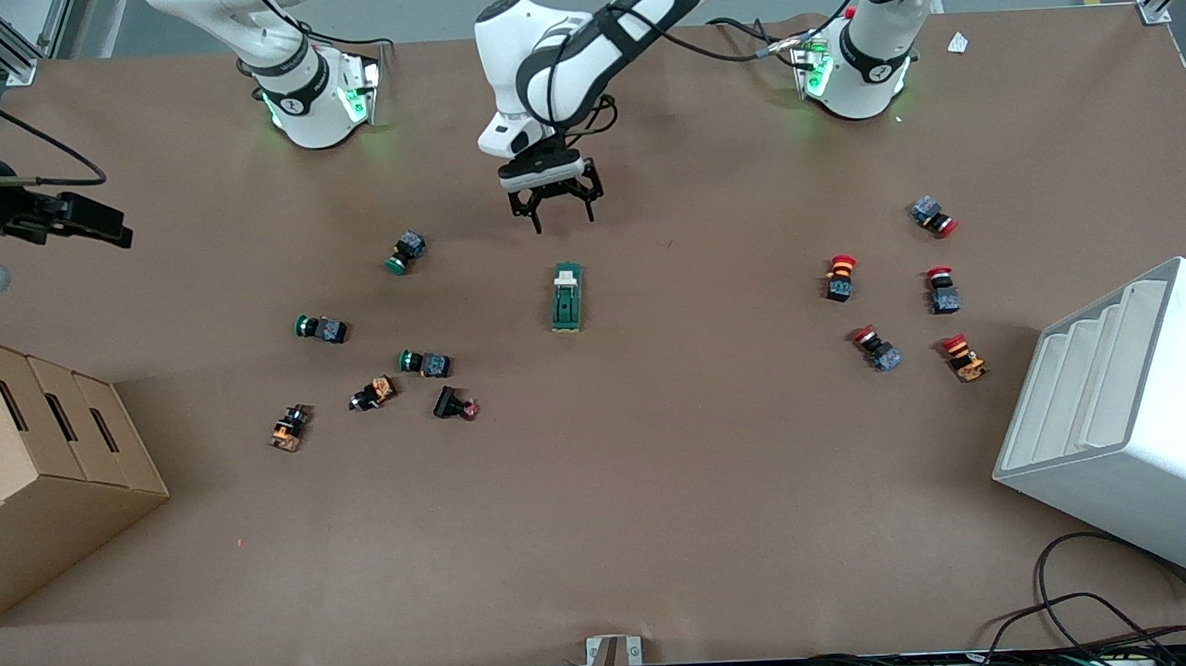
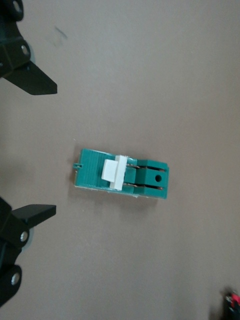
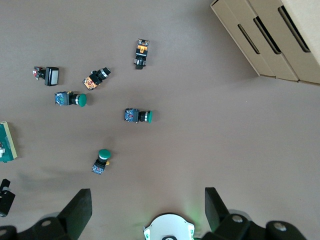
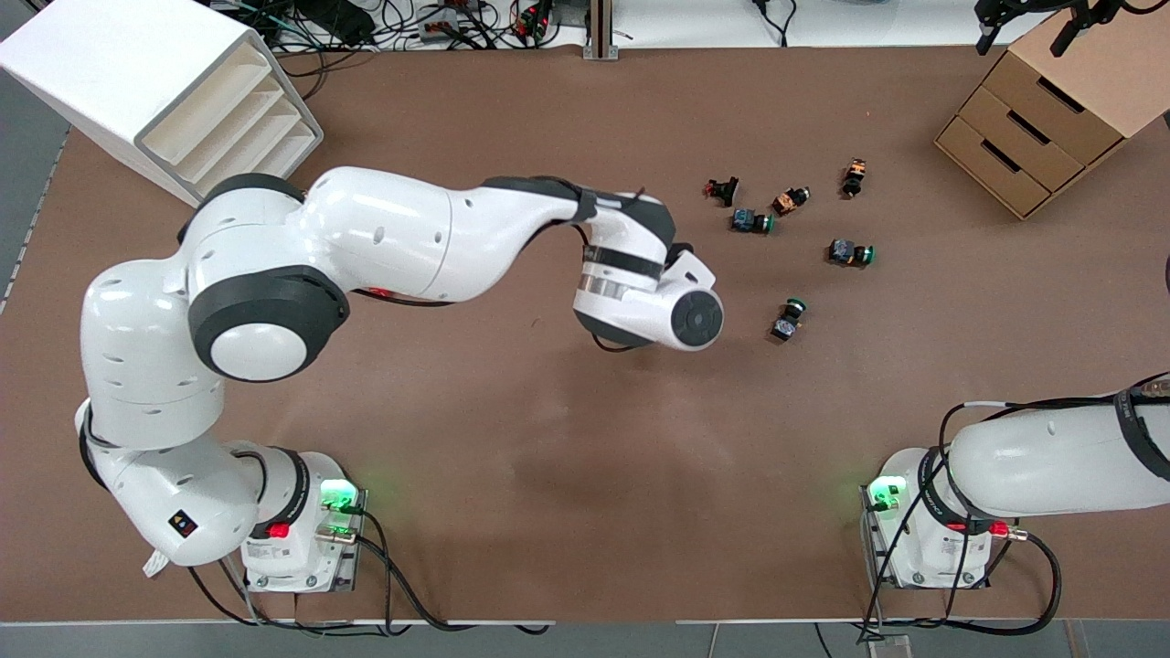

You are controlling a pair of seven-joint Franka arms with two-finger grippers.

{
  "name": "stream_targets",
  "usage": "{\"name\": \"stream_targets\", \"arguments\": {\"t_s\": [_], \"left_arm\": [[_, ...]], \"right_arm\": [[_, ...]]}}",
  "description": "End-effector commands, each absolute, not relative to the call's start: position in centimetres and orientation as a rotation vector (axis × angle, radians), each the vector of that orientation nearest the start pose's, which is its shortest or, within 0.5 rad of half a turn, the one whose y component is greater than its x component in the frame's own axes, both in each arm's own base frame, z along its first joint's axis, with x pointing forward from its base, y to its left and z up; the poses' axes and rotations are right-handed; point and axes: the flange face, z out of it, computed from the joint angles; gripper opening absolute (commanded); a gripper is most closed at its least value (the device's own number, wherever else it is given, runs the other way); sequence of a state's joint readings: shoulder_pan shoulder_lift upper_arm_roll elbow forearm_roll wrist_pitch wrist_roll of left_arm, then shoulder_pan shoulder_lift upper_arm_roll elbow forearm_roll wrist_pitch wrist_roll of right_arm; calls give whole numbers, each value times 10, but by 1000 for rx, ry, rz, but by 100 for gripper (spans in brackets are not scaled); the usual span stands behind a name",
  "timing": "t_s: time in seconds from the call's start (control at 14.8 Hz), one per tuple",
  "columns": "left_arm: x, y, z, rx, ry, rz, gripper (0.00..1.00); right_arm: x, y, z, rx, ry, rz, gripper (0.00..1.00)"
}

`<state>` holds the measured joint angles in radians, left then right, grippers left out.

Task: Close load switch with both arms

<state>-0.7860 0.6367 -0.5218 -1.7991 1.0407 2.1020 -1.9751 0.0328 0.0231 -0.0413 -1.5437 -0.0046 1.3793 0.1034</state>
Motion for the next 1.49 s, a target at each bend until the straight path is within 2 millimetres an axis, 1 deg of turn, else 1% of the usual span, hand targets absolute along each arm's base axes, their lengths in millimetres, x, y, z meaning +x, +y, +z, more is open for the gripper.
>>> {"name": "stream_targets", "arguments": {"t_s": [0.0, 0.14, 0.2, 0.47, 0.61, 0.74, 0.88, 1.02, 1.08, 1.22, 1.29, 1.35, 1.42], "left_arm": [[212, -597, 190, -2920, -93, -952, 97], [204, -592, 166, -2923, -59, -1107, 97], [202, -588, 158, -2924, -35, -1171, 97], [195, -568, 136, -2909, 88, -1373, 97], [197, -561, 127, -2863, 100, -1472, 97], [199, -557, 114, -2808, 111, -1573, 97], [202, -555, 103, -2789, 105, -1646, 97], [203, -555, 93, -2777, 133, -1676, 97], [207, -556, 92, -2755, 134, -1705, 97], [212, -562, 86, -2755, 130, -1715, 97], [211, -563, 82, -2757, 130, -1713, 97], [213, -562, 79, -2743, 142, -1725, 97], [221, -558, 75, -2716, 168, -1757, 97]], "right_arm": [[542, 10, 600, -3105, 317, 284, 100], [547, 24, 590, -3078, 406, 296, 100], [550, 36, 586, -3078, 431, 300, 100], [557, 75, 566, -3061, 541, 308, 100], [557, 89, 556, -3061, 572, 302, 100], [555, 111, 544, -3058, 624, 291, 100], [553, 131, 533, -3056, 663, 276, 100], [554, 145, 519, -3041, 694, 282, 100], [553, 157, 510, -3035, 719, 279, 100], [553, 177, 495, -3029, 768, 272, 100], [552, 189, 488, -3028, 783, 265, 100], [552, 206, 478, -3025, 815, 259, 100], [552, 220, 471, -3020, 849, 252, 100]]}}
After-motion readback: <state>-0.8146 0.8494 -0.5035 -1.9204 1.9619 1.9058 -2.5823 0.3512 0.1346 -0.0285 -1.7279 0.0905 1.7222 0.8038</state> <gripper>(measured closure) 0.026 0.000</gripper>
